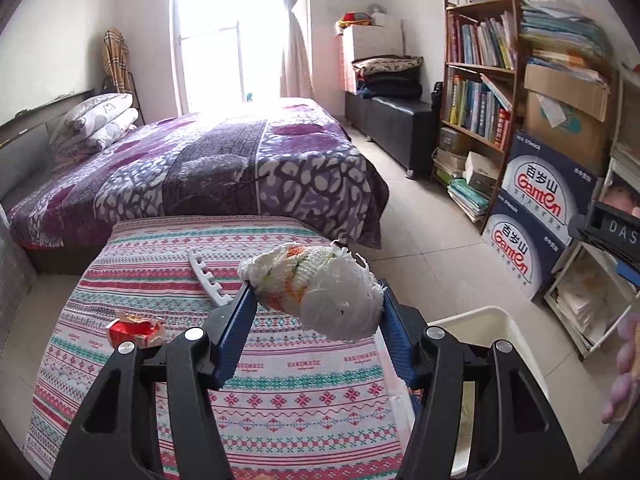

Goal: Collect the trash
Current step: 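Drop the white wrapped bundle into the cream bin with the left tool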

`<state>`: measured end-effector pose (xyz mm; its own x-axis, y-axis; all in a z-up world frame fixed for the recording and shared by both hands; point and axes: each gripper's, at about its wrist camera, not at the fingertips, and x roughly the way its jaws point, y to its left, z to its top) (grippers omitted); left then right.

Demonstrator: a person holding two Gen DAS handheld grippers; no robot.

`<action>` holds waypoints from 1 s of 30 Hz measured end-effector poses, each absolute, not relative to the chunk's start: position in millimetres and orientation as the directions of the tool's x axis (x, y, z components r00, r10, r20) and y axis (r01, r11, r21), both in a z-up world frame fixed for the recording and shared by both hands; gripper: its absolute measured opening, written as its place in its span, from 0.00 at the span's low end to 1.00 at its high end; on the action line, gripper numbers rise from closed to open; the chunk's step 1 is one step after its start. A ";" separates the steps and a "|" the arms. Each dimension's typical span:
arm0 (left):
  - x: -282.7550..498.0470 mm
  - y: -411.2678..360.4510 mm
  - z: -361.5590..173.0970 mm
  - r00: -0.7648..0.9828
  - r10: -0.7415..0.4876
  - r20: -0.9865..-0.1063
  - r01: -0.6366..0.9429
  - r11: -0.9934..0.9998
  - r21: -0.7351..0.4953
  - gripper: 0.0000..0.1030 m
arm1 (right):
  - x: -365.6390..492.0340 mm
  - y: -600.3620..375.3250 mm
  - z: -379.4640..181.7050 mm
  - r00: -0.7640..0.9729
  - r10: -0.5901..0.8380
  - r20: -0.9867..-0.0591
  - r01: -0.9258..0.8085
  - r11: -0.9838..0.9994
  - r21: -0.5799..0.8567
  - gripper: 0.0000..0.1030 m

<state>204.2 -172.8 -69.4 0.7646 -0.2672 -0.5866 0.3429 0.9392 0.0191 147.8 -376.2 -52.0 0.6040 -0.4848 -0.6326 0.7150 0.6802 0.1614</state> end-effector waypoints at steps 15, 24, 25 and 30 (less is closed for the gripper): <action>176.4 -255.2 -102.9 0.517 -0.486 -0.704 0.597 0.794 -0.110 0.59 | 116.0 -429.5 -49.5 0.554 -0.527 -0.644 0.784 0.591 0.190 0.93; 174.5 -267.1 -112.0 0.288 -0.619 -0.731 0.659 0.681 -0.318 0.76 | 100.3 -454.8 -50.5 0.535 -0.534 -0.655 0.813 0.536 0.227 0.93; 176.9 -264.9 -113.1 0.284 -0.610 -0.739 0.652 0.688 -0.317 0.76 | 100.4 -455.3 -51.2 0.535 -0.528 -0.660 0.814 0.533 0.233 0.93; 194.5 -239.6 -116.0 0.331 -0.544 -0.771 0.590 0.757 -0.281 0.78 | 107.3 -446.9 -53.0 0.543 -0.503 -0.672 0.796 0.563 0.222 0.93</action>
<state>194.5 -239.6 -116.0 0.3312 -0.5443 -0.7708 0.5898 0.7570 -0.2812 107.3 -446.9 -53.0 0.5428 -0.5033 -0.6723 0.7964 0.5626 0.2219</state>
